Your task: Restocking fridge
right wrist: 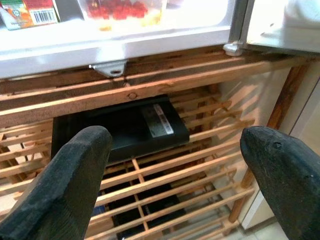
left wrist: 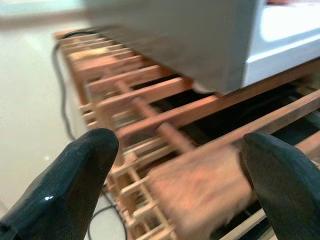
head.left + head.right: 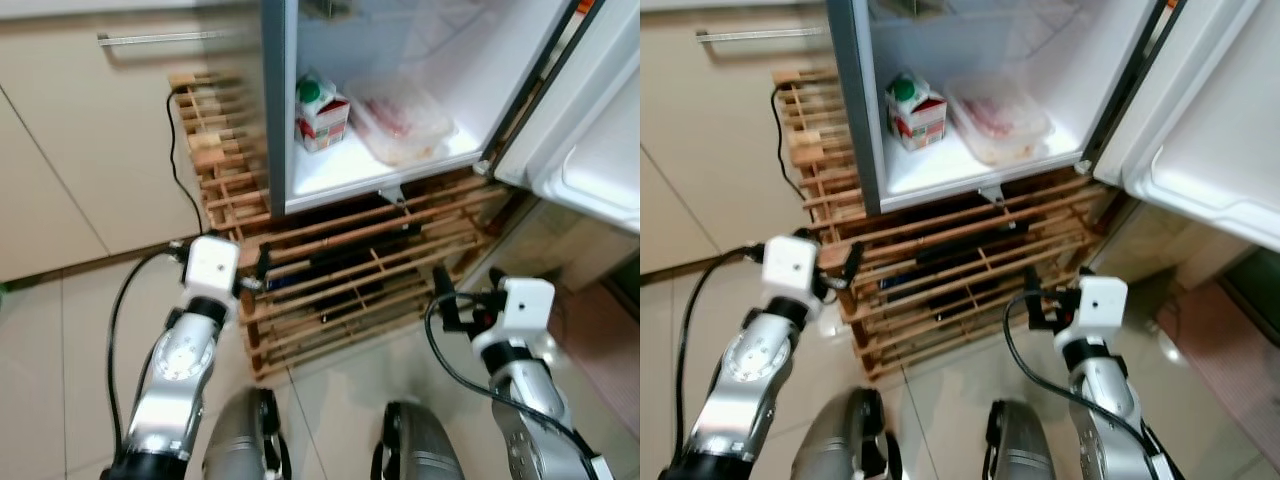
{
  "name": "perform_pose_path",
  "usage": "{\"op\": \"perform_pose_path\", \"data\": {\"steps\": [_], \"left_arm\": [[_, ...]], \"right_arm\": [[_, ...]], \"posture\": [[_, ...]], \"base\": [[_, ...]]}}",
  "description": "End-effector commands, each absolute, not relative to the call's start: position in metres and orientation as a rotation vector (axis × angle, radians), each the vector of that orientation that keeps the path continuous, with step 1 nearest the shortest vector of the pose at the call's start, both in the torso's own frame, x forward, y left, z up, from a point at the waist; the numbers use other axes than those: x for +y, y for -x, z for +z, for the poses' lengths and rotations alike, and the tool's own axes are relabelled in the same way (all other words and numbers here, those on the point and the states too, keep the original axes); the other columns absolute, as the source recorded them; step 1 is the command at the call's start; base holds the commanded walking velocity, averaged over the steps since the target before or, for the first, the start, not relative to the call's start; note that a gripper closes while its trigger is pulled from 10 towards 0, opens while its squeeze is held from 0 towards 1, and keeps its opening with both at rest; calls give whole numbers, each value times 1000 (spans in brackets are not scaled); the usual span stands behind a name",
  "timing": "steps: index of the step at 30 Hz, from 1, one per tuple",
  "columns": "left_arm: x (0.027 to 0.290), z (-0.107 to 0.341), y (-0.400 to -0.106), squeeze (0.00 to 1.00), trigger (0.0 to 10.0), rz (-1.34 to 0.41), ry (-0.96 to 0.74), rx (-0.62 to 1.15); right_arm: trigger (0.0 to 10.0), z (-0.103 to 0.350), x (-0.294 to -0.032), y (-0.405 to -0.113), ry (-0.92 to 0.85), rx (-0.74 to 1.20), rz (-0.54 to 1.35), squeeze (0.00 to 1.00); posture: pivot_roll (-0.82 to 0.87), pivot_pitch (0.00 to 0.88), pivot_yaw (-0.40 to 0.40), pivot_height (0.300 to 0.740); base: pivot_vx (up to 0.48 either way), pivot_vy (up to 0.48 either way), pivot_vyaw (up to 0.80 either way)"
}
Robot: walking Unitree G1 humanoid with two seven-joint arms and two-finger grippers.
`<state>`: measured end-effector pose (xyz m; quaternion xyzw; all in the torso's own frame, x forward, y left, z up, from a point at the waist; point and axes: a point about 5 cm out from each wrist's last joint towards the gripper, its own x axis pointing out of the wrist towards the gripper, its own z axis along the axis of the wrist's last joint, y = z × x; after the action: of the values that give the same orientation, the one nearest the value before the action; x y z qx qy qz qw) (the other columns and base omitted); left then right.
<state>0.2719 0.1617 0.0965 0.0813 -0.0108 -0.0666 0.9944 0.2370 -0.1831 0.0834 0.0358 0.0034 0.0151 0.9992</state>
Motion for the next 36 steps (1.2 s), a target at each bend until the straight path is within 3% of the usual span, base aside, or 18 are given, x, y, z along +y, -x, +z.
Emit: {"op": "perform_pose_path", "data": {"steps": [1, 2, 4, 11, 29, 36], "left_arm": [[168, 86, -260, 0, 10000, -130, -131, 7], [168, 86, -260, 0, 10000, -130, -131, 7], [165, 76, -256, 0, 10000, -112, 69, 78], [162, 77, -266, 0, 10000, -61, 207, 102], [139, 93, -285, 0, 10000, -172, -10, 43], [137, 96, -285, 0, 10000, -175, -41, 29]], "right_arm": [[10000, 79, -191, -234, -46, 19, -23, 0], [10000, 79, -191, -234, -46, 19, -23, 0], [10000, 81, -191, -242, -74, 15, -53, 0], [10000, 81, -194, -250, -193, 19, -118, 0], [10000, 84, -179, -262, -155, 13, -56, 0], [10000, 84, -176, -261, -131, 8, -29, 0]], "posture": [[75, 53, -16, 642], [75, 53, -16, 642], [71, 64, -18, 642], [69, 58, -15, 642], [63, 51, -7, 642], [64, 52, -8, 680]], "base": [[0, 0, 0], [0, 0, 0], [0, 0, 0], [0, 0, 0], [0, 0, 0], [0, 0, 0]]}}
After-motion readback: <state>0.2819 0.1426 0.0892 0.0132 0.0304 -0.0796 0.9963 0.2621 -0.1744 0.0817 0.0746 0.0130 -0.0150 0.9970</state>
